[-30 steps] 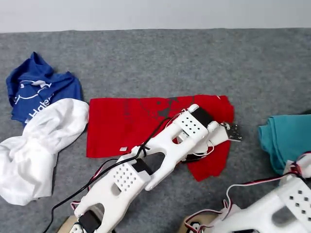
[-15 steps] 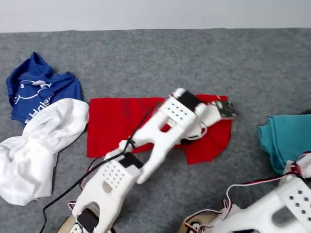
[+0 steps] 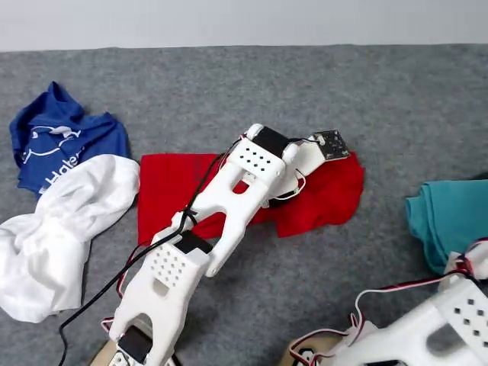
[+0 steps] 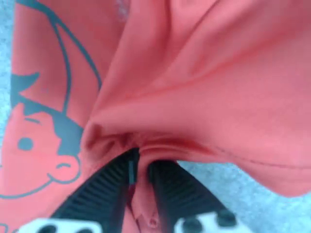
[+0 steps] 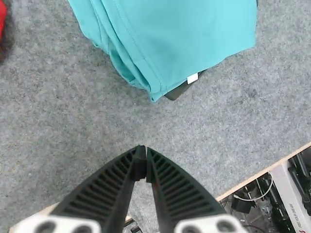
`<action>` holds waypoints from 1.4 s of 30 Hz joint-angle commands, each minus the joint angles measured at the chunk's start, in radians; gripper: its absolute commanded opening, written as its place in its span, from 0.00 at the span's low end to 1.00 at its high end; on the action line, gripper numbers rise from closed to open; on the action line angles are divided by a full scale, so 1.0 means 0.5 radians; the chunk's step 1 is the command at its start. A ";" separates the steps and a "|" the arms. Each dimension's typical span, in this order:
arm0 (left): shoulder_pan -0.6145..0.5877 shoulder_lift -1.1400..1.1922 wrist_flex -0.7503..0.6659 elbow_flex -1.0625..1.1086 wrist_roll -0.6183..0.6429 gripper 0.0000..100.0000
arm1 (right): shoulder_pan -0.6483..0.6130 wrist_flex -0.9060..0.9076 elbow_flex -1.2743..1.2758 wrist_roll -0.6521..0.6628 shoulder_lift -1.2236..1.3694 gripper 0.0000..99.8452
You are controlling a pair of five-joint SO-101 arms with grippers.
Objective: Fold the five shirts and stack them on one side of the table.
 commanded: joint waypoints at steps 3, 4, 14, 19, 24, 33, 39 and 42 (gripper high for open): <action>0.163 -0.160 0.169 -0.100 0.046 0.00 | 0.008 0.048 -0.012 0.012 -0.041 0.01; 0.206 -0.157 0.209 -0.133 0.068 0.00 | 0.008 0.051 -0.012 0.012 -0.041 0.01; 0.479 -0.166 0.255 -0.299 0.193 0.00 | 0.014 0.063 -0.009 0.018 -0.041 0.01; 0.537 -0.169 0.261 -0.391 0.279 0.00 | 0.011 0.063 -0.009 0.018 -0.041 0.01; 0.522 -0.169 0.261 -0.551 0.295 0.00 | 0.014 0.063 -0.009 0.018 -0.041 0.01; 0.282 -0.166 0.261 -0.677 0.288 0.04 | 0.011 0.063 -0.009 0.012 -0.041 0.01; 0.157 -0.147 0.261 -0.664 0.282 0.19 | 0.011 0.063 -0.009 0.009 -0.041 0.01; 0.169 -0.153 0.261 -0.661 0.279 0.20 | 0.011 0.066 -0.009 0.009 -0.041 0.01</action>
